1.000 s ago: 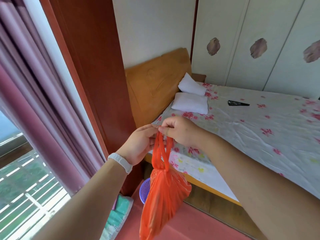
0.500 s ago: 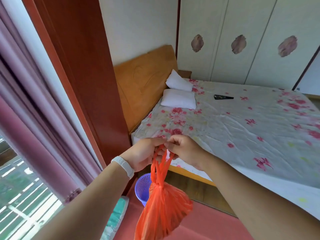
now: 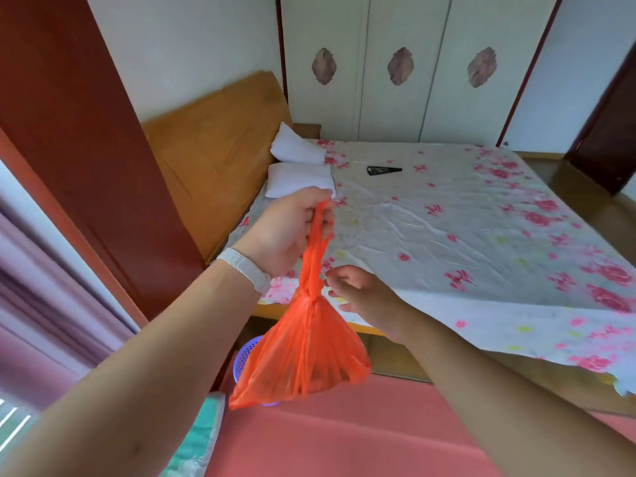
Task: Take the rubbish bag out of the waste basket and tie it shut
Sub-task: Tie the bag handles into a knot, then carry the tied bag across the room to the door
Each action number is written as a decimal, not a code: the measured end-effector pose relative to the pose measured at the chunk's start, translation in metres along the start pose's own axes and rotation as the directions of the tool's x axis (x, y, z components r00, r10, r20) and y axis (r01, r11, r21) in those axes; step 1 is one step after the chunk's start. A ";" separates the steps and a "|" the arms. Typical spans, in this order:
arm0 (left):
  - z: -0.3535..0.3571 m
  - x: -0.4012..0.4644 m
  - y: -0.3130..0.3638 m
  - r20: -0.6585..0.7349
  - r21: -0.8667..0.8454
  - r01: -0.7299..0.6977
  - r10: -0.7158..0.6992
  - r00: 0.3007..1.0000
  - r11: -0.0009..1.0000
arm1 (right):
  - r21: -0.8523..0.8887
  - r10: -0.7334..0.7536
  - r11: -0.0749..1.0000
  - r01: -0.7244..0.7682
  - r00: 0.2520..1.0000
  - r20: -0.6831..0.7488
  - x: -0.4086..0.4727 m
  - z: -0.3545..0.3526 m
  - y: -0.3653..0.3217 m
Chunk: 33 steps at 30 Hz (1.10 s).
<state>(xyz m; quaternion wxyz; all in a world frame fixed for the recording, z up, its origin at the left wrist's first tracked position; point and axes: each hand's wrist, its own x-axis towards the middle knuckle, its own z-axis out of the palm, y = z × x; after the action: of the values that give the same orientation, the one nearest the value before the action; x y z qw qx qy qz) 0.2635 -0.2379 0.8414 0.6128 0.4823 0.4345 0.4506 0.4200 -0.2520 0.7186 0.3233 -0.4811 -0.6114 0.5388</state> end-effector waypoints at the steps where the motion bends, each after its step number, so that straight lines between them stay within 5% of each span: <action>1: 0.008 0.003 0.006 0.005 0.005 -0.012 0.012 1.000 1.000 | -0.004 0.015 1.000 -0.015 1.000 0.003 -0.002 -0.004 0.002; 9: 0.119 0.035 0.039 0.104 0.008 -0.087 0.086 0.991 0.996 | 0.100 0.174 0.983 -0.155 0.960 -0.218 -0.031 -0.087 0.041; 13: 0.197 0.061 0.042 0.175 -0.011 -0.080 0.081 0.981 0.997 | 0.543 0.381 0.799 -0.257 0.916 -0.128 -0.047 -0.164 0.083; 17: 0.276 0.081 0.036 0.207 0.001 -0.066 0.065 0.976 0.998 | 0.676 0.398 0.708 -0.204 0.906 -0.143 -0.067 -0.233 0.107; 26: 0.443 0.122 -0.008 0.362 -0.033 0.036 -0.022 0.932 0.999 | 0.647 0.483 0.742 -0.175 0.809 -0.336 -0.138 -0.371 0.155; 33: 0.549 0.157 -0.039 0.531 -0.076 0.119 -0.061 0.845 0.990 | 0.502 0.410 0.856 -0.124 0.753 -0.514 -0.187 -0.444 0.167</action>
<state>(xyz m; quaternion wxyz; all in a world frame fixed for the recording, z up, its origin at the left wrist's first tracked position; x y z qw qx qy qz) 0.8331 -0.2002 0.8742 0.7537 0.5331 0.2475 0.2942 0.9270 -0.2805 0.6733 0.5177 -0.6265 -0.2609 0.5209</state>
